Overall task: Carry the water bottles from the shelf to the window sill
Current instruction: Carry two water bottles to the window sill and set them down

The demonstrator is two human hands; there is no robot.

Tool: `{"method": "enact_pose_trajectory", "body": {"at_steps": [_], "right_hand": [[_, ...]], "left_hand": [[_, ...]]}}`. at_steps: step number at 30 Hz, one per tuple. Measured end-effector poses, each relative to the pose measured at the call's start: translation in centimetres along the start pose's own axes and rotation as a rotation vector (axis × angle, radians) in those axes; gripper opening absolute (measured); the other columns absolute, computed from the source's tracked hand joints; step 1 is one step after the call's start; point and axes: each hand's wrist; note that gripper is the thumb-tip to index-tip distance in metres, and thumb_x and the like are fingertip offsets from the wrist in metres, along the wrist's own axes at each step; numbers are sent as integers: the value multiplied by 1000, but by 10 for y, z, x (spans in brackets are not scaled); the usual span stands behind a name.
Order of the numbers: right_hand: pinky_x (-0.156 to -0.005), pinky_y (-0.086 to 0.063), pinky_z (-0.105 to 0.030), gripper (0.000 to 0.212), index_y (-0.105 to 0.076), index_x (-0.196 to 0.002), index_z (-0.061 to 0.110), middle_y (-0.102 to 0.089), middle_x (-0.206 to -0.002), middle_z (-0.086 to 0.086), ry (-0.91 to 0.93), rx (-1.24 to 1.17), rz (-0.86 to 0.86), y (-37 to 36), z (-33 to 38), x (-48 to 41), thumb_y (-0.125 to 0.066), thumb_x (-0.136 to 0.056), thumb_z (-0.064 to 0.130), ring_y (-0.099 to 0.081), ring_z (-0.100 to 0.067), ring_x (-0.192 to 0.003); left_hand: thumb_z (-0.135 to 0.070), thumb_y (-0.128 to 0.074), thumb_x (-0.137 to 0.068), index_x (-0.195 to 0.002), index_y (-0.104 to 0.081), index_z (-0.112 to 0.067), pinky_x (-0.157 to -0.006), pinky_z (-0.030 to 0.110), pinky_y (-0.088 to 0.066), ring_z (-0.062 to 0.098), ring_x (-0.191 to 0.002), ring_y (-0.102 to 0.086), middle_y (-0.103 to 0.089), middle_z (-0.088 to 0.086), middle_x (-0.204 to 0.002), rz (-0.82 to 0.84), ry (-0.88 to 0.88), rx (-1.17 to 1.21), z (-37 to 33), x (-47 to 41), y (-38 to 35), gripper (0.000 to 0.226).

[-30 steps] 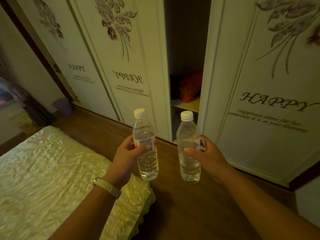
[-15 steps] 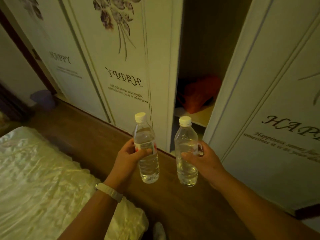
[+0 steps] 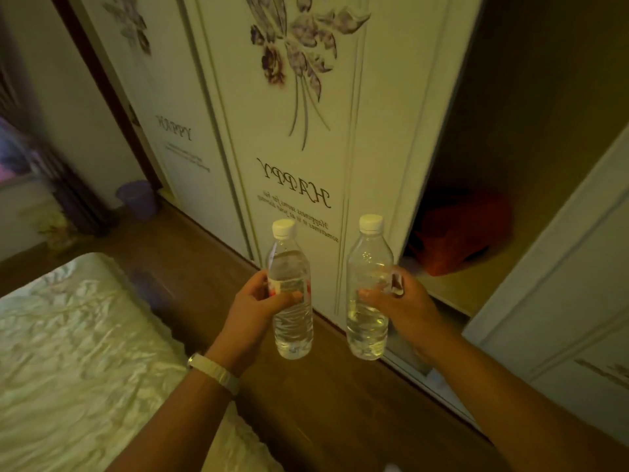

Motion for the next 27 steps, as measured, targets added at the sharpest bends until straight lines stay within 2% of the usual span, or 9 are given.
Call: {"method": "enact_pose_trajectory", "body": {"at_steps": [5, 9, 11, 13, 19, 21, 24, 27], "right_hand": [[-76, -57, -28, 40, -63, -114, 33, -71, -108, 6, 15, -17, 103, -17, -13, -75, -80, -78, 31, -68, -13, -100], [-68, -54, -19, 36, -63, -111, 37, -71, -100, 14, 39, -39, 242, -32, -11, -141, -79, -79, 32, -68, -3, -91], [-62, -52, -14, 35, -62, -110, 40, -71, -95, 21, 39, -60, 320, -38, -3, -176, -79, -79, 33, -67, 1, -89], [-63, -51, -14, 34, -62, -107, 43, -69, -94, 26, 55, -48, 381, -44, 6, -210, -78, -78, 37, -65, 6, -89], [-59, -53, -14, 31, -61, -93, 59, -69, -93, 26, 131, -21, 550, -69, 30, -292, -78, -79, 36, -67, 5, -85], [-62, -54, -17, 29, -64, -95, 53, -71, -93, 22, 133, -33, 580, -85, 36, -310, -79, -74, 42, -68, 1, -86], [-74, -57, -27, 46, -66, -103, 38, -74, -97, 11, 108, -62, 614, -111, 41, -331, -77, -61, 53, -71, -8, -91], [-76, -57, -31, 44, -66, -110, 30, -74, -101, 7, 97, -58, 674, -140, 44, -355, -81, -70, 42, -71, -14, -95]], "left_hand": [[-15, -79, -70, -115, -69, -17, -75, 33, -60, 30, -98, -73, -76, 11, -107, -111, 9, 15, 3, -41, 19, 46], [-16, -82, -68, -117, -67, -13, -74, 31, -59, 32, -98, -73, -75, 14, -108, -223, 0, -24, -1, -82, 28, 51], [-16, -81, -68, -118, -67, -14, -76, 35, -58, 35, -100, -72, -74, 15, -109, -301, -7, -23, -9, -104, 30, 52], [-17, -82, -66, -118, -67, -13, -79, 40, -57, 36, -102, -71, -74, 16, -110, -370, -19, -31, -19, -124, 30, 54], [-14, -79, -68, -121, -63, -8, -75, 33, -56, 31, -101, -72, -73, 17, -112, -535, -84, -46, -40, -161, 34, 56], [-11, -80, -72, -121, -64, -10, -76, 35, -55, 30, -101, -72, -73, 16, -112, -576, -87, -40, -43, -165, 41, 52], [-5, -77, -76, -120, -66, -12, -76, 34, -56, 31, -101, -72, -75, 14, -110, -651, -105, -25, -45, -171, 59, 46], [-7, -78, -74, -115, -70, -14, -73, 29, -59, 29, -99, -73, -76, 12, -107, -727, -145, -4, -42, -182, 81, 42]]}}
Point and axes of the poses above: each hand's wrist, its own x-axis away from the middle knuckle, its own y-axis out of the back of the hand, z = x × y
